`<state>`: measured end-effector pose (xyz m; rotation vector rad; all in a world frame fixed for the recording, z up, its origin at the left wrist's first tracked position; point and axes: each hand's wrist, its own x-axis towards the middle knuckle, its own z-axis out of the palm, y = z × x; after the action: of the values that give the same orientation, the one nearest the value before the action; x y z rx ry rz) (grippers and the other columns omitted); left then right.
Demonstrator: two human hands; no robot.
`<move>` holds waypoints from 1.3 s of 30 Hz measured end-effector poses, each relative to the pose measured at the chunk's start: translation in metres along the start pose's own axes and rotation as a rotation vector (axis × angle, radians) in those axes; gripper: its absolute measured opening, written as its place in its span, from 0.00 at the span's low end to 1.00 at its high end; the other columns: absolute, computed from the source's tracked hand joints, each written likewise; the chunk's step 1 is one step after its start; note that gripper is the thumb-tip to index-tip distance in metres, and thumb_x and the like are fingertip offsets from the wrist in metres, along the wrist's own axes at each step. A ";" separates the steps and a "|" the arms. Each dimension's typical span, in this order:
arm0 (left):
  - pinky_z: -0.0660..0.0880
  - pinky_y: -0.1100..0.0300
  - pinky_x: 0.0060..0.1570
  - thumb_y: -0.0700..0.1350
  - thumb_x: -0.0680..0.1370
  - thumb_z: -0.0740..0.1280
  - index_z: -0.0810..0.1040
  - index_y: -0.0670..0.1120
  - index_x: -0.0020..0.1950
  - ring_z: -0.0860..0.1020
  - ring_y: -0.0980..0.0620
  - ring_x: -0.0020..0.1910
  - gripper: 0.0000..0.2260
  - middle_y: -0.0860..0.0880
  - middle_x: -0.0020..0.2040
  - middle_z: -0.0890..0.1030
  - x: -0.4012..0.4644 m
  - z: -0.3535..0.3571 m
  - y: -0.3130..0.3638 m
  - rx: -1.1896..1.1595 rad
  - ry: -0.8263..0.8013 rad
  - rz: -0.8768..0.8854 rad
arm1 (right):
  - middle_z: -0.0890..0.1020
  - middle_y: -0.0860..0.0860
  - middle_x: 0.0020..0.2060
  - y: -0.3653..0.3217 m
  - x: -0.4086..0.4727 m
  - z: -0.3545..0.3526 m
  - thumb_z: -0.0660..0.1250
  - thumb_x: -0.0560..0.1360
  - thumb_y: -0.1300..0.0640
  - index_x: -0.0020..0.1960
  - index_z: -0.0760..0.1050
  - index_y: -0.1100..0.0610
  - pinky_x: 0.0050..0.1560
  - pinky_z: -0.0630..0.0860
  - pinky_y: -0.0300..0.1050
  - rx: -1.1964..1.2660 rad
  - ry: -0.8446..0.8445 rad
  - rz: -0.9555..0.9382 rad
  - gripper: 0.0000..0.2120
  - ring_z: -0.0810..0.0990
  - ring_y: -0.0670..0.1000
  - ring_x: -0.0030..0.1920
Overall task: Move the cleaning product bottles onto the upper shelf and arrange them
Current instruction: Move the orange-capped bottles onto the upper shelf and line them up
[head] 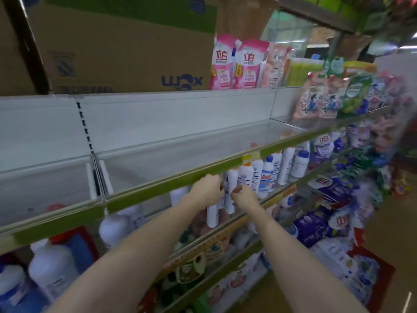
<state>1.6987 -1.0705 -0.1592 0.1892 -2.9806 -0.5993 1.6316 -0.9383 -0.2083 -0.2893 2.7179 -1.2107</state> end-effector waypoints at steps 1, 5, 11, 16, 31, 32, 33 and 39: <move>0.71 0.56 0.35 0.42 0.79 0.62 0.70 0.44 0.41 0.81 0.40 0.43 0.07 0.44 0.38 0.77 0.001 0.021 -0.004 0.017 -0.036 -0.034 | 0.81 0.58 0.43 0.009 0.006 0.006 0.64 0.76 0.61 0.39 0.73 0.57 0.50 0.79 0.52 0.002 -0.027 0.000 0.07 0.82 0.62 0.50; 0.80 0.53 0.46 0.47 0.80 0.66 0.76 0.48 0.46 0.80 0.51 0.42 0.04 0.49 0.44 0.80 0.011 0.081 -0.036 -0.036 -0.108 -0.229 | 0.81 0.55 0.51 0.045 0.029 0.033 0.67 0.78 0.59 0.53 0.76 0.57 0.54 0.76 0.49 0.028 -0.143 -0.018 0.05 0.80 0.58 0.55; 0.81 0.50 0.50 0.47 0.80 0.65 0.80 0.48 0.46 0.81 0.52 0.43 0.07 0.50 0.43 0.83 0.037 0.110 -0.069 -0.169 0.010 -0.410 | 0.78 0.50 0.48 0.065 0.067 0.064 0.68 0.79 0.58 0.52 0.74 0.55 0.51 0.72 0.43 0.031 -0.323 -0.086 0.04 0.77 0.52 0.52; 0.79 0.58 0.47 0.44 0.80 0.66 0.80 0.48 0.50 0.81 0.54 0.45 0.04 0.52 0.46 0.83 0.032 0.118 -0.063 -0.402 0.106 -0.438 | 0.84 0.54 0.47 0.061 0.089 0.089 0.72 0.74 0.55 0.52 0.78 0.58 0.47 0.77 0.47 0.081 -0.300 -0.247 0.10 0.82 0.57 0.50; 0.78 0.48 0.59 0.45 0.72 0.78 0.75 0.49 0.66 0.80 0.48 0.58 0.24 0.49 0.60 0.82 0.055 0.125 -0.042 -0.898 0.378 -0.608 | 0.75 0.50 0.63 0.079 0.094 0.116 0.82 0.59 0.45 0.69 0.66 0.51 0.63 0.76 0.54 0.078 -0.394 -0.308 0.44 0.74 0.53 0.64; 0.79 0.46 0.59 0.44 0.71 0.79 0.76 0.48 0.66 0.80 0.47 0.58 0.25 0.49 0.59 0.82 0.054 0.125 -0.043 -0.943 0.381 -0.629 | 0.74 0.51 0.64 0.080 0.093 0.117 0.82 0.59 0.45 0.69 0.65 0.51 0.63 0.77 0.56 0.091 -0.396 -0.298 0.44 0.74 0.55 0.65; 0.79 0.44 0.59 0.44 0.70 0.80 0.77 0.48 0.65 0.81 0.46 0.58 0.25 0.48 0.58 0.83 0.054 0.125 -0.045 -0.996 0.373 -0.637 | 0.74 0.52 0.64 0.080 0.091 0.117 0.83 0.59 0.46 0.68 0.65 0.51 0.63 0.77 0.58 0.114 -0.403 -0.288 0.44 0.74 0.56 0.65; 0.78 0.39 0.59 0.41 0.67 0.81 0.80 0.46 0.62 0.82 0.42 0.58 0.25 0.46 0.56 0.85 0.046 0.121 -0.054 -1.137 0.304 -0.609 | 0.76 0.45 0.57 0.082 0.080 0.096 0.80 0.68 0.62 0.66 0.67 0.54 0.42 0.72 0.26 0.323 -0.523 -0.253 0.33 0.74 0.46 0.58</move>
<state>1.6450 -1.0803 -0.2883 0.9402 -1.8428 -1.9383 1.5658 -0.9726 -0.3377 -0.7958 2.0523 -1.3747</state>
